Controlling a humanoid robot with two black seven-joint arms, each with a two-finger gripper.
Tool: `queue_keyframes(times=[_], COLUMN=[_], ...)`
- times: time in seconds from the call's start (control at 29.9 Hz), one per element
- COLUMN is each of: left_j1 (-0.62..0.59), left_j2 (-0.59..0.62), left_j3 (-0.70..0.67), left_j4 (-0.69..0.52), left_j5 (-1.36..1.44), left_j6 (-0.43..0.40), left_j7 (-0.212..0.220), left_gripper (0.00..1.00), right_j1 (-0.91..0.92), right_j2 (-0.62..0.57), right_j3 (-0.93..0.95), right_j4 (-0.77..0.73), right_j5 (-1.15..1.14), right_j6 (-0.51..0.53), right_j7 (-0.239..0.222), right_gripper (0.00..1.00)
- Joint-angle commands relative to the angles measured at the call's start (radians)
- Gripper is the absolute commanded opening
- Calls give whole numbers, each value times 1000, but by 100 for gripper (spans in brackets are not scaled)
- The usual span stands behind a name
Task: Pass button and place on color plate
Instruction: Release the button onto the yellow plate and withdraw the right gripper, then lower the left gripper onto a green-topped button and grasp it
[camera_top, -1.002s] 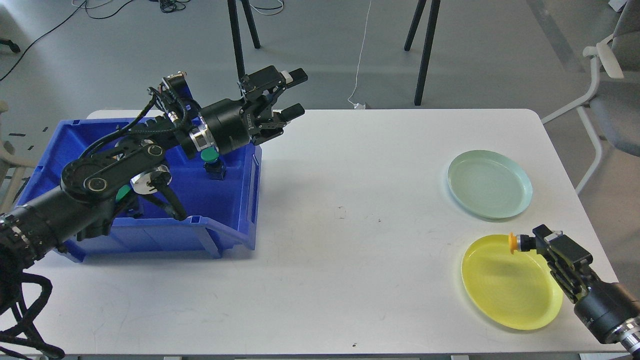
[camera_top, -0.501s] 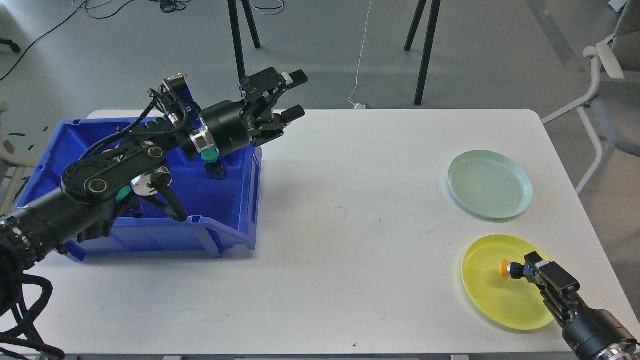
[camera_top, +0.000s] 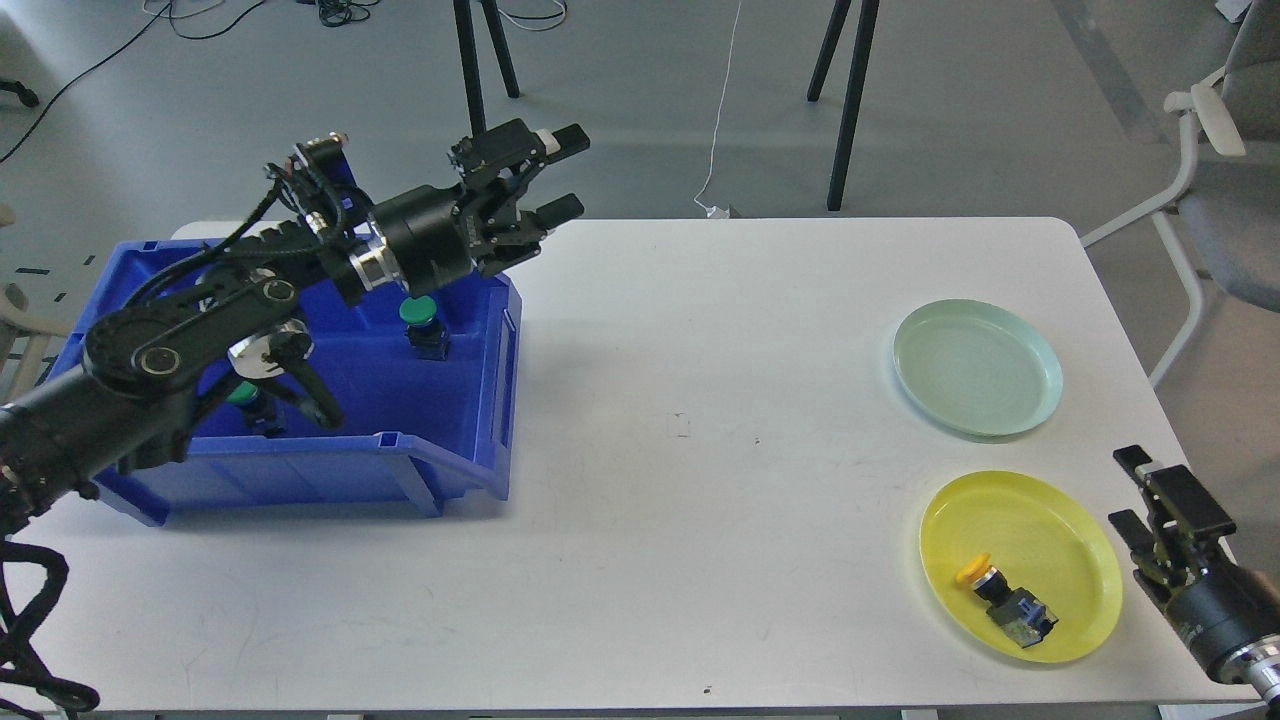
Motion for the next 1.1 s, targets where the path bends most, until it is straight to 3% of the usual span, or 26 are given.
queue_keyframes(times=[0.0, 0.2, 0.33, 0.57, 0.8, 1.07], left_j1=[-64, -167, -165, -129, -106, -72], left_j2=[215, 387, 433, 467, 452, 338], left_j3=[59, 280, 346, 352, 351, 349], left_j4=[-100, -206, -208, -197, -156, -35], left_j5=[153, 776, 965, 1050, 1051, 1042], left_j6=[0, 0, 0, 0, 0, 0], left_j7=[0, 0, 0, 0, 0, 0], left_gripper=[92, 90, 90, 90, 90, 89], right_j1=[131, 274, 285, 277, 263, 253], right_j2=[10, 34, 97, 104, 105, 105], right_j3=[37, 26, 28, 25, 25, 25], right_j4=[-25, -122, -147, -171, -210, -219], right_j5=[143, 369, 372, 372, 372, 373], right_j6=[101, 243, 271, 277, 366, 371], right_j7=[0, 0, 0, 0, 0, 0], right_gripper=[97, 97, 97, 97, 97, 97])
